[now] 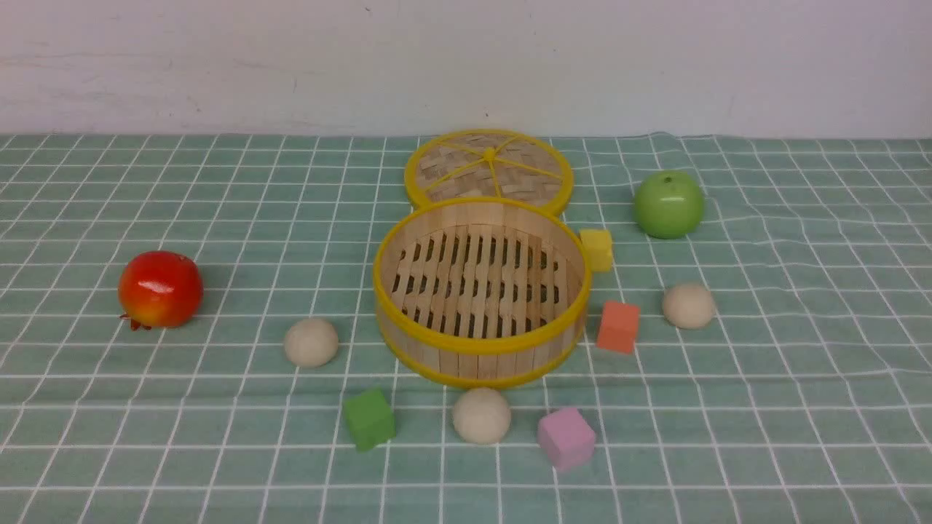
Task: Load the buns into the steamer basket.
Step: Use the left arm to grab a steamed stuffed bun
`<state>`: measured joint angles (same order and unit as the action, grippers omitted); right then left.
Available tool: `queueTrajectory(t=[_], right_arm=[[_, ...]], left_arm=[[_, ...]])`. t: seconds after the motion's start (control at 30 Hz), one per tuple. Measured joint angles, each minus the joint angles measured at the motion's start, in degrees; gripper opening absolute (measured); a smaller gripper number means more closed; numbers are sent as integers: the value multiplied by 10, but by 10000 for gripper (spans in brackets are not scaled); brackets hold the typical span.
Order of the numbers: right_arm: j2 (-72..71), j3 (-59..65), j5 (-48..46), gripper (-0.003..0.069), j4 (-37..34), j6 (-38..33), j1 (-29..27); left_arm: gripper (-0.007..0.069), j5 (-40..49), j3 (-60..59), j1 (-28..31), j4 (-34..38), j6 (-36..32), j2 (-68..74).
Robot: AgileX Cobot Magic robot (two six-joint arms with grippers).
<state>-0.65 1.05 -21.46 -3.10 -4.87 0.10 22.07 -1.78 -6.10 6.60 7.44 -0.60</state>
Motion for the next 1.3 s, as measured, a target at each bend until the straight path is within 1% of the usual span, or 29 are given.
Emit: queueTrajectory(t=[1.2, 1.27, 1.3], right_arm=[[0, 0, 0, 240, 0, 0, 0], [0, 0, 0, 240, 0, 0, 0], [0, 0, 0, 240, 0, 0, 0]], left_arm=[[238, -4, 0, 0, 1, 0, 0], [238, -23, 0, 0, 27, 16, 0], [238, -44, 0, 0, 59, 41, 0]])
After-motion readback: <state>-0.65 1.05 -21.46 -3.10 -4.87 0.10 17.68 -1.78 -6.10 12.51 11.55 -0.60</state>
